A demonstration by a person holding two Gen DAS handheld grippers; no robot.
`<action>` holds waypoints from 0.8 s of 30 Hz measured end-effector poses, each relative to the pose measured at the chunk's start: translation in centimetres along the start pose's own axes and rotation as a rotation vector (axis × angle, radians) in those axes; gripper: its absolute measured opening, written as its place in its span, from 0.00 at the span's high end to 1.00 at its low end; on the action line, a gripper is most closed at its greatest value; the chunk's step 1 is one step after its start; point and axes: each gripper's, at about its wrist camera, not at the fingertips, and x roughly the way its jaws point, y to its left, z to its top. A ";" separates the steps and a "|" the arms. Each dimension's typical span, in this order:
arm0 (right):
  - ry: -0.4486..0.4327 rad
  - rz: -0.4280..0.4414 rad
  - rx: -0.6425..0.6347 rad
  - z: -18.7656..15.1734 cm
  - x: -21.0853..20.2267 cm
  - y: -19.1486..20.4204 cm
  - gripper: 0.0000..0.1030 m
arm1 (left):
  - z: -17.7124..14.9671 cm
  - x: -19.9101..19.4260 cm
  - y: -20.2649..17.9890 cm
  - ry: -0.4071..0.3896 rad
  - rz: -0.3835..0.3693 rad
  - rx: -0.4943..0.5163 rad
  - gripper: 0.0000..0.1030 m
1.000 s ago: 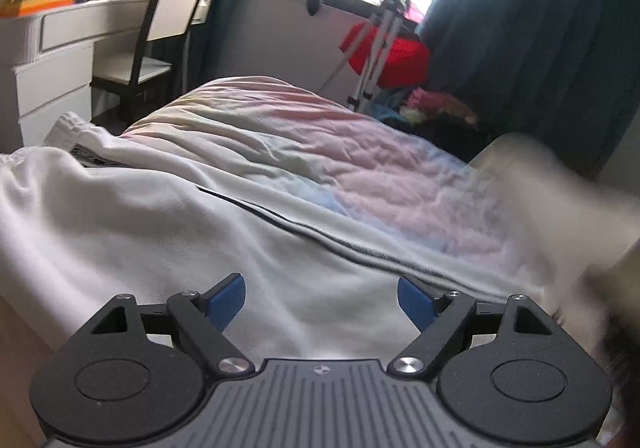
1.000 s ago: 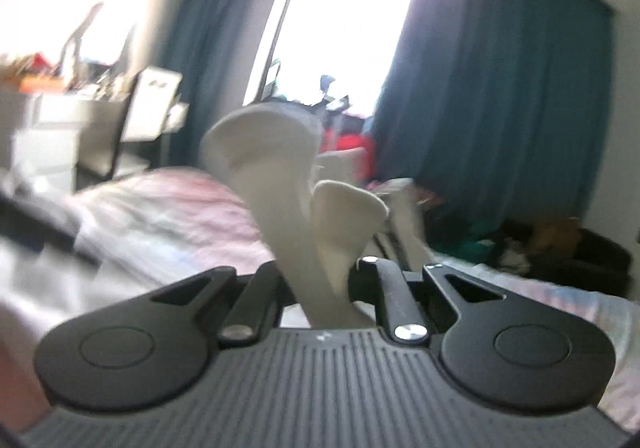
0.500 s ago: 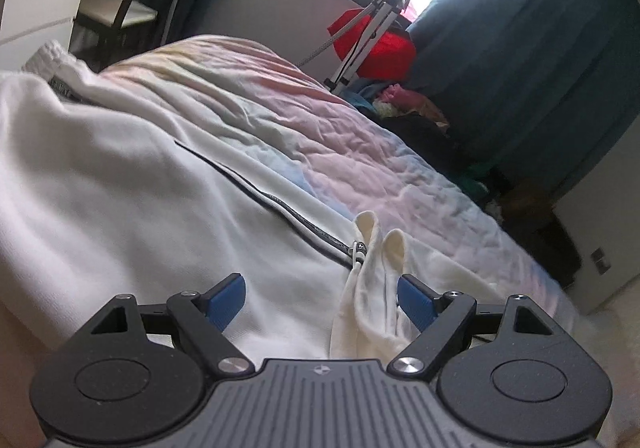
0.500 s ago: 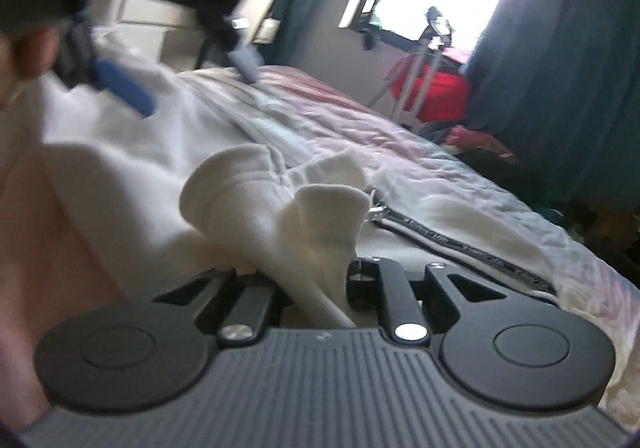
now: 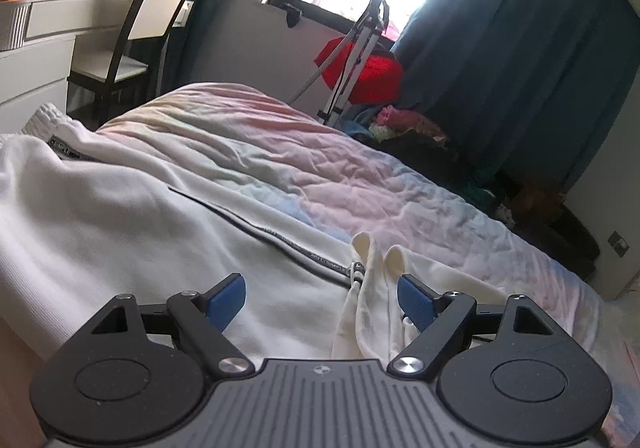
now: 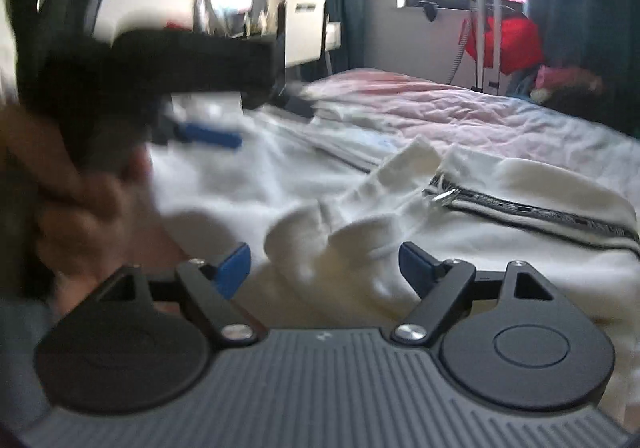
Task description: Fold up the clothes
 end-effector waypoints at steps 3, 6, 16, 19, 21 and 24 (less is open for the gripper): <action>-0.079 -0.017 0.126 1.2 -1.6 -2.7 0.20 | 0.0 -0.5 0.0 -0.002 -0.021 0.000 0.18; -0.110 -0.116 0.230 2.3 -0.9 -5.8 0.20 | -0.6 -0.7 -0.7 0.012 -0.055 0.031 0.22; -0.041 -0.118 0.340 7.3 8.8 -10.8 0.24 | -4.0 0.9 -4.5 0.115 -0.184 0.192 0.31; 0.010 -0.097 0.365 6.5 11.5 -11.5 0.32 | -5.1 1.9 -5.2 0.148 -0.191 0.235 0.34; 0.032 -0.101 0.377 5.5 12.9 -11.7 0.34 | -5.7 2.9 -5.6 0.177 -0.186 0.265 0.39; 0.049 -0.126 0.317 4.6 14.3 -11.1 0.41 | -6.3 4.4 -5.6 0.228 -0.186 0.264 0.44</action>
